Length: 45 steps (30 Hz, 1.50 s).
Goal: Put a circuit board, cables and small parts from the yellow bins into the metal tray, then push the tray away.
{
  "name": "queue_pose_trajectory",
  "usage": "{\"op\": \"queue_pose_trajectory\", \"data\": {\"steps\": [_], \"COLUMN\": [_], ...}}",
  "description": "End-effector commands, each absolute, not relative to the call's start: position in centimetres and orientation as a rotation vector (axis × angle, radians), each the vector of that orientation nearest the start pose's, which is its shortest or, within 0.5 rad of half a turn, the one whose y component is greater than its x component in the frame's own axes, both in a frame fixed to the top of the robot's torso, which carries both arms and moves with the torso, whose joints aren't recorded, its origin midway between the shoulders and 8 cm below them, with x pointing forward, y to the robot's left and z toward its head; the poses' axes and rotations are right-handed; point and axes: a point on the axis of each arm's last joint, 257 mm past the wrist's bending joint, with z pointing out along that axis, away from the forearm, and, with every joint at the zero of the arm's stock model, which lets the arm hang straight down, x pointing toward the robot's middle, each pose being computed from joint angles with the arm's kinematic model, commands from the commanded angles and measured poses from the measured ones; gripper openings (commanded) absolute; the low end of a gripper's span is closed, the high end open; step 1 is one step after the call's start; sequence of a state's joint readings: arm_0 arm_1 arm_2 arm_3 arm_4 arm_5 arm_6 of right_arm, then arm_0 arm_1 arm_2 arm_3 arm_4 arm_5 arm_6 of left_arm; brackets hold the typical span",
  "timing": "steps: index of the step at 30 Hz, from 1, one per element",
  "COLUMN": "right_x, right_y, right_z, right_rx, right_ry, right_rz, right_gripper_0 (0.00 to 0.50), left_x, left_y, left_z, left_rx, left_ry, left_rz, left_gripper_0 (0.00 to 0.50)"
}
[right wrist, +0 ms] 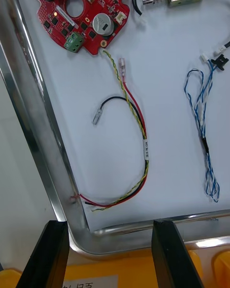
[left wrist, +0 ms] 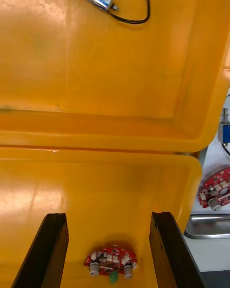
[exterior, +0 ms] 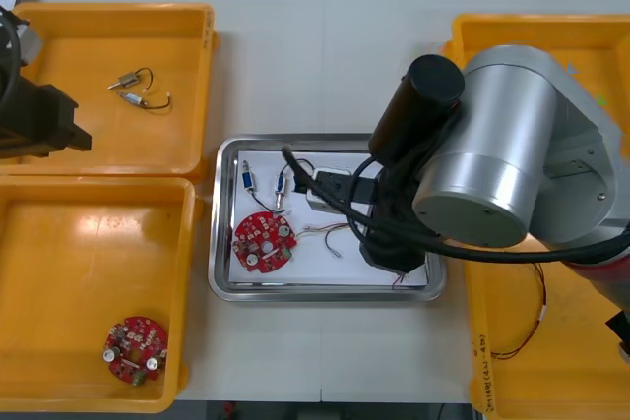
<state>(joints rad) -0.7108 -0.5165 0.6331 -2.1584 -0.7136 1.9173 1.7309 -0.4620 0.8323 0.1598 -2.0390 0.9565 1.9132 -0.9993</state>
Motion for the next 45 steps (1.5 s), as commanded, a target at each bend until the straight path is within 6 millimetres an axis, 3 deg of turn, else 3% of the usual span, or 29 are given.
{"op": "queue_pose_trajectory", "data": {"steps": [1,11,28,45], "right_x": [36.8,35.9,33.5,31.8], "right_y": [-4.4,-0.7,0.2,-0.2], "right_z": [-20.3,-23.9,-28.8,-31.6], "right_rx": [-1.912,-2.004,-2.097,-2.065], "right_ry": [1.995,1.914,1.934,1.992], "right_rz": [-0.262,-0.267,-0.267,-0.222], "right_gripper_0": [0.5,0.5,0.5,0.5], "left_x": [41.2,41.0,39.7,39.5], "left_y": [34.5,35.0,36.6,36.8], "left_z": [-10.7,-10.5,-11.7,-12.0], "left_rx": [-0.087,-0.098,-0.084,-0.056], "left_ry": [2.629,2.608,2.62,2.627], "left_rz": [-0.079,-0.094,-0.047,-0.028], "left_gripper_0": [0.5,0.5,0.5,0.5]}}
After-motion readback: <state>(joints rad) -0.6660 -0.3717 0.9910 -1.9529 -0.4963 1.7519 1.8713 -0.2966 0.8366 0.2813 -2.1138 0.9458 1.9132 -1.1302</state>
